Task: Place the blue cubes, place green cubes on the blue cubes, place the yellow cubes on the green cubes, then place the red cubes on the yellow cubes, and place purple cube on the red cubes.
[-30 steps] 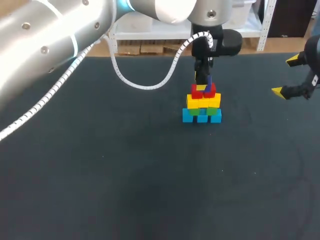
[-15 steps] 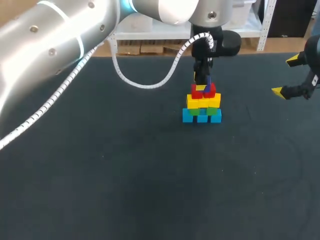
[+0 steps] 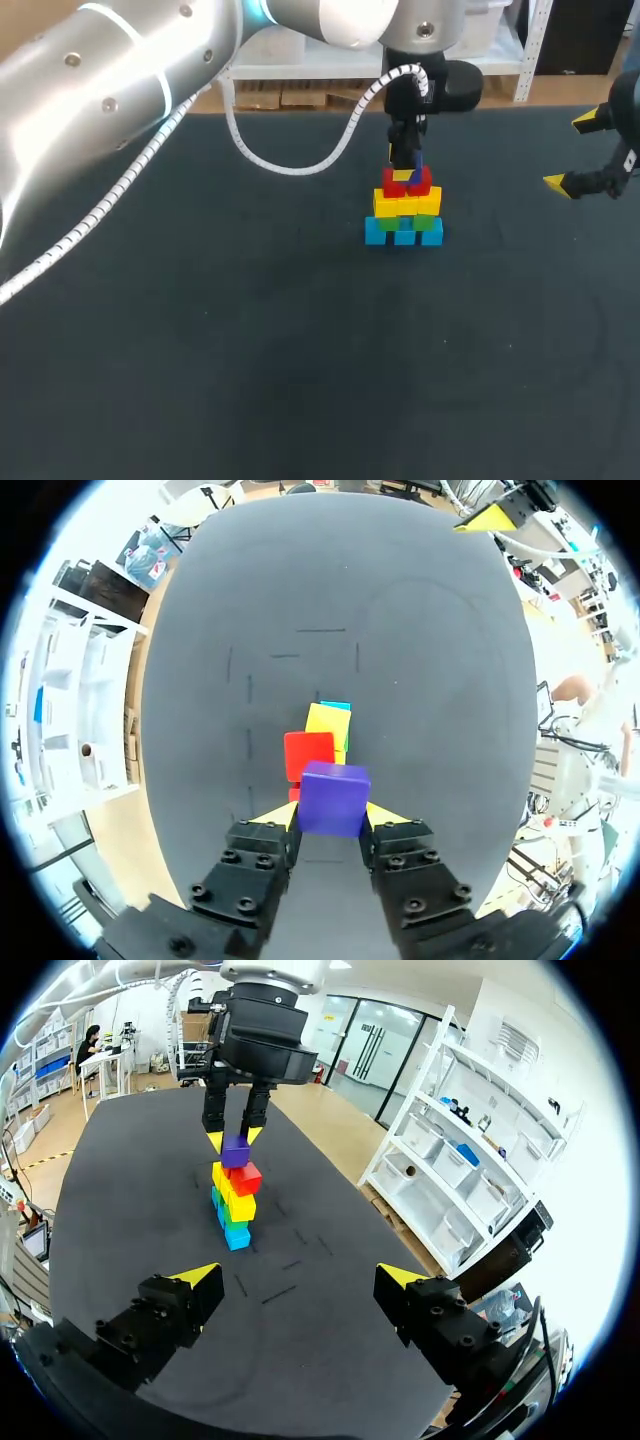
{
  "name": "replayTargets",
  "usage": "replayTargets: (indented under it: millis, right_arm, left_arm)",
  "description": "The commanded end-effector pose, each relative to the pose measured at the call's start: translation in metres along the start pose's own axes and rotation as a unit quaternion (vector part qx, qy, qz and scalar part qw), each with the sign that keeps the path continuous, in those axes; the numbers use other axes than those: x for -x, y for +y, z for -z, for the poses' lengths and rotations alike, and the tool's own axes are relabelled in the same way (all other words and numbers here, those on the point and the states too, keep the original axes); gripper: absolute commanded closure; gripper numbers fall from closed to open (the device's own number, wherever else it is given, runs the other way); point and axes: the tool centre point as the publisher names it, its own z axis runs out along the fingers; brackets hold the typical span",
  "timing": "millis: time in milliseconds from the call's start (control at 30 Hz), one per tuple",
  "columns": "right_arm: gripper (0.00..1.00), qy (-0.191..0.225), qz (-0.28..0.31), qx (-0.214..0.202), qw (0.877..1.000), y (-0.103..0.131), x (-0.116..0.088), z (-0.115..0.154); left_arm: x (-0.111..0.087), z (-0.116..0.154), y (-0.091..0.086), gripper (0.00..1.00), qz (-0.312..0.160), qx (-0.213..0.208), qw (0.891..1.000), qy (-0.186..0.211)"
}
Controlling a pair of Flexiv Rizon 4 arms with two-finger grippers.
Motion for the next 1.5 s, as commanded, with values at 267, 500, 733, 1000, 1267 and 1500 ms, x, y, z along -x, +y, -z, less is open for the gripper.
replayTargets:
  millis: [267, 500, 733, 1000, 1267, 1500]
  right_arm:
    - [0.00, 0.002, 0.000, -0.004, 1.000, 0.0018, 0.0007, -0.0005]
    - [0.00, 0.002, 0.000, -0.004, 1.000, 0.0018, 0.0007, -0.0005]
    - [0.00, 0.002, 0.000, -0.004, 1.000, 0.0018, 0.0007, -0.0005]
    - [0.00, 0.002, 0.000, -0.004, 1.000, 0.0018, 0.0007, -0.0005]
    - [0.00, 0.002, 0.000, -0.004, 1.000, 0.0018, 0.0007, -0.0005]
    - [0.00, 0.002, 0.000, -0.004, 1.000, 0.0018, 0.0007, -0.0005]
  left_arm:
    - [0.0007, -0.0003, 0.0052, 0.97, 0.003, -0.004, 1.000, 0.003]
    - [0.0000, 0.0002, 0.0058, 0.76, 0.004, -0.003, 1.000, 0.002]
    - [0.0000, -0.0001, 0.0063, 0.60, 0.005, -0.003, 1.000, 0.001]
    - [0.0012, -0.0009, 0.0056, 0.40, 0.004, -0.005, 1.000, -0.001]
    - [0.0013, -0.0004, 0.0046, 0.16, 0.005, -0.005, 1.000, -0.005]
    - [0.0030, 0.0043, 0.0030, 0.12, 0.004, 0.003, 1.000, -0.015]
